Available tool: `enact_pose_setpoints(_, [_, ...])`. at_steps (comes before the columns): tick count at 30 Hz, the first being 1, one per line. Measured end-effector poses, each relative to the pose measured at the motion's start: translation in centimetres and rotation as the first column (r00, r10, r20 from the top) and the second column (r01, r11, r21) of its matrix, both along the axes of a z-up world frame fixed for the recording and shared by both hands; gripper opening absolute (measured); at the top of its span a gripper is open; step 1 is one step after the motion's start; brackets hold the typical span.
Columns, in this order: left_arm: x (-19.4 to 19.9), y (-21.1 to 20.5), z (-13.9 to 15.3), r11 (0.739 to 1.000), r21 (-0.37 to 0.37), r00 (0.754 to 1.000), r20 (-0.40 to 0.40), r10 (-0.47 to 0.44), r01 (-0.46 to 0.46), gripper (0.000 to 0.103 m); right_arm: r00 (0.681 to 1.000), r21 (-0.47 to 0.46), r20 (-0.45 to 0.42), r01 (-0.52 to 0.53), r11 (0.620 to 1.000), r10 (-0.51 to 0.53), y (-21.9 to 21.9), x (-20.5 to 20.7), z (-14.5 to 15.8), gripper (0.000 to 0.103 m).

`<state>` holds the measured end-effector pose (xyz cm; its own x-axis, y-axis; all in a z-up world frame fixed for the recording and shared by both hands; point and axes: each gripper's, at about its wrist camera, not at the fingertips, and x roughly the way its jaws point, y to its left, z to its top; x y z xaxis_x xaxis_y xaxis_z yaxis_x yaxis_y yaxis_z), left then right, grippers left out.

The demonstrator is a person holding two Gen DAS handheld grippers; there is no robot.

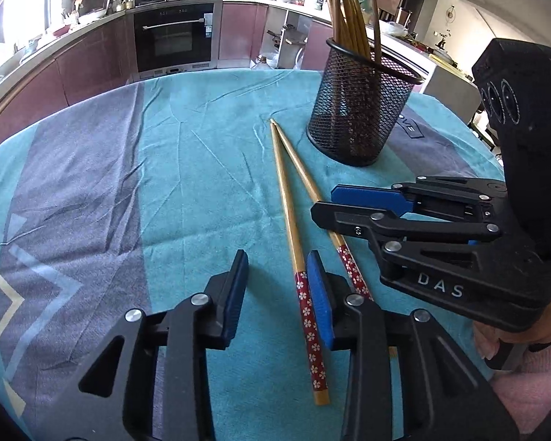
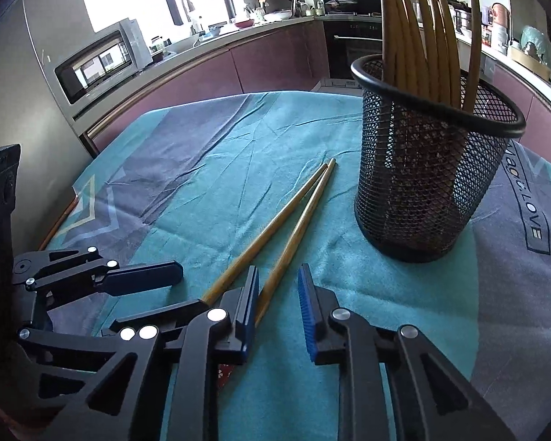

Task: Organize utensils
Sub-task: 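Position both open tools over the red-tipped chopsticks, lining up the grasp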

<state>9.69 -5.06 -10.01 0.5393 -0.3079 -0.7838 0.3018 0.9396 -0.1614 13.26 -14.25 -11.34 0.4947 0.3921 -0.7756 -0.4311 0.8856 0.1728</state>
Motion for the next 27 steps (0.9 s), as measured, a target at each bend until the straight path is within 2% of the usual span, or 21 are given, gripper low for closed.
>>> enact_pose_setpoints(3, [-0.4,-0.2,-0.1,1.000,-0.015,1.000,-0.012,-0.021,0.020,0.026,1.000,0.000,-0.008,-0.003,1.000,0.003,-0.5,-0.4,0.0,0.015])
enact_pose_setpoints(11, [-0.9,-0.7,-0.2,0.995,-0.066,0.996,-0.041,-0.075,0.072,0.029,0.999,0.014,-0.040,0.001,1.000,0.000,-2.3,-1.6,0.1,0.011])
enact_pose_setpoints(15, [0.1,-0.5,-0.1,0.998,-0.038,0.998,-0.030,-0.050,0.049,0.030,0.999,0.019,-0.035,0.021,1.000,-0.021,-2.9,-1.5,0.4,0.013])
enact_pose_setpoints(16, [0.6,-0.5,0.0,0.999,-0.030,0.999,-0.024,-0.044,0.043,0.034,0.999,0.024,-0.032,0.030,0.999,-0.029,-3.0,-1.2,0.4,0.014])
enact_pose_setpoints(19, [1.5,-0.7,0.2,0.999,-0.006,0.999,-0.012,-0.045,0.045,0.037,0.999,0.024,-0.017,0.040,0.999,-0.039,-2.7,-0.4,0.6,0.020])
enact_pose_setpoints(27, [3.9,-1.9,-0.1,0.997,0.061,0.999,0.001,-0.044,0.044,0.033,0.999,-0.013,0.004,0.044,0.999,-0.044,-1.5,1.7,0.1,0.019])
